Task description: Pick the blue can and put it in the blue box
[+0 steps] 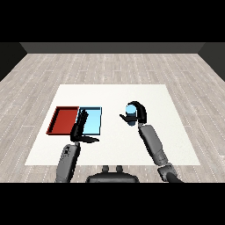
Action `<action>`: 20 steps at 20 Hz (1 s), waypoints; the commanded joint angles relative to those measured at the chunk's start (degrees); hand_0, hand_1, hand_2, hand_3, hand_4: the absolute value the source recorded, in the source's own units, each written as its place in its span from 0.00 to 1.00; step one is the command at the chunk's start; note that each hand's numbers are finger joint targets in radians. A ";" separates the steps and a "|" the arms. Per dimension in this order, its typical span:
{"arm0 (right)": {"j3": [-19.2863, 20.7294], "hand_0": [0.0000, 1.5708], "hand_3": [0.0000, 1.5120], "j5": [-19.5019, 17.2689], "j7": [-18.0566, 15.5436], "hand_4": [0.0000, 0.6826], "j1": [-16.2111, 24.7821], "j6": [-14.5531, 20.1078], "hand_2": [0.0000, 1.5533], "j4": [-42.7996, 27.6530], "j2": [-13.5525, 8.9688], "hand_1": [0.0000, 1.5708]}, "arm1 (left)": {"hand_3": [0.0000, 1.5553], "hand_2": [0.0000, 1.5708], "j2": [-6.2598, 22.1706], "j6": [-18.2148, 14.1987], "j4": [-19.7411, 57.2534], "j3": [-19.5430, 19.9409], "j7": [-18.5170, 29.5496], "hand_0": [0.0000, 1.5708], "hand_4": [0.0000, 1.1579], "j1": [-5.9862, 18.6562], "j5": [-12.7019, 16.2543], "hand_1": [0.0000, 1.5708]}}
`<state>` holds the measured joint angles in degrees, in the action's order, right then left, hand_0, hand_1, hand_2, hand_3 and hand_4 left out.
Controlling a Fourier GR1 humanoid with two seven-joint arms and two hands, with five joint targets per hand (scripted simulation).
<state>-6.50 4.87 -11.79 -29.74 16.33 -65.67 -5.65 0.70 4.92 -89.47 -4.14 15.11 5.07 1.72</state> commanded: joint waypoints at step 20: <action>-5.71 0.94 0.93 -12.83 10.54 0.91 7.24 1.55 0.94 -17.70 5.59 0.94 | 0.00 0.00 -0.70 -11.37 12.90 -16.66 0.63 0.00 0.00 5.90 5.49 0.00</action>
<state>-12.50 -7.14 -1.31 -22.64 17.39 -83.08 -0.95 0.02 -2.74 -80.11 -17.21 14.00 9.66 7.05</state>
